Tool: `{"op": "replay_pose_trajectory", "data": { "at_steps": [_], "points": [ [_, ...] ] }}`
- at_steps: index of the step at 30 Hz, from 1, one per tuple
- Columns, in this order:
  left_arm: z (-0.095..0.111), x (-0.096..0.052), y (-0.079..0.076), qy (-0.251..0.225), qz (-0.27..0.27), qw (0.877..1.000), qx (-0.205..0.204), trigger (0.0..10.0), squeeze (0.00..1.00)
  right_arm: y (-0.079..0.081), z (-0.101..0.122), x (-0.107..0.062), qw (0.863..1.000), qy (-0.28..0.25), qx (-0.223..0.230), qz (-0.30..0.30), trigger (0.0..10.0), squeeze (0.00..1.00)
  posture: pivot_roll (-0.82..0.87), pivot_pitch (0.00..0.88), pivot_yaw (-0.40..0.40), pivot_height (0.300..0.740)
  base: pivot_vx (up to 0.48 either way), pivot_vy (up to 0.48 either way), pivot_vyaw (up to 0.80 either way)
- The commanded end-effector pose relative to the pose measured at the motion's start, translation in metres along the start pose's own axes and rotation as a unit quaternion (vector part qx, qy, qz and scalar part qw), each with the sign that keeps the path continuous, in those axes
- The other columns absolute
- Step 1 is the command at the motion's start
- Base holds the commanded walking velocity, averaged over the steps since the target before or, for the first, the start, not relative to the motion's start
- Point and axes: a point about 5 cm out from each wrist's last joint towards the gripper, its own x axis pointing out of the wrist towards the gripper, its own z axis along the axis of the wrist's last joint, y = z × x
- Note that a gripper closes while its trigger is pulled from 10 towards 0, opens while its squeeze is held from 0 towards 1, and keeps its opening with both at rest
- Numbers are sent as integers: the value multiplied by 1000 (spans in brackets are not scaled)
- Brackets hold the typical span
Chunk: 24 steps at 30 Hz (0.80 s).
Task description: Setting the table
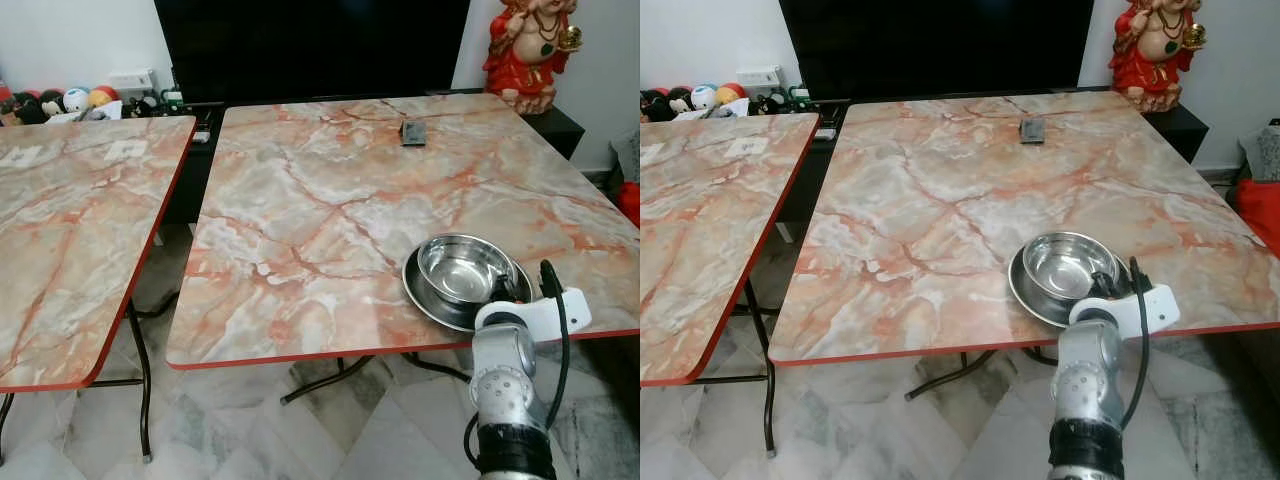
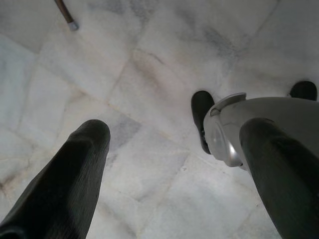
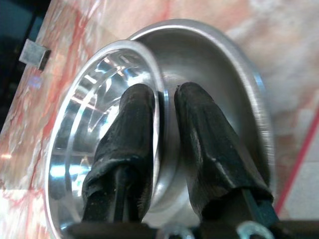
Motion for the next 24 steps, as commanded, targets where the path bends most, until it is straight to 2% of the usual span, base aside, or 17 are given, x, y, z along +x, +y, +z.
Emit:
{"op": "replay_pose_trajectory", "data": {
  "at_steps": [1,9,12,19,24],
  "points": [
    [-2,0,-1,6,0,1000,4,10000,0,3,3,-3,1000,-4,-4,2,10000,0,-22,84,15,740,0,0,0],
    [-4,-1,-1,8,-1,1000,3,10000,0,1,7,-5,1000,-9,-14,2,10000,0,-20,83,13,740,0,0,0],
    [-7,-2,0,12,0,1000,2,10000,0,15,18,-13,996,-50,-56,56,10000,0,-20,84,13,740,0,0,0],
    [-9,-2,0,15,-1,1000,1,10000,0,16,27,-18,991,-77,-86,66,10000,0,-27,88,14,740,0,0,0],
    [-9,-2,-1,16,-1,1000,0,10000,0,22,33,-24,981,-98,-129,103,10000,0,-28,85,11,740,0,0,0]
  ]
}}
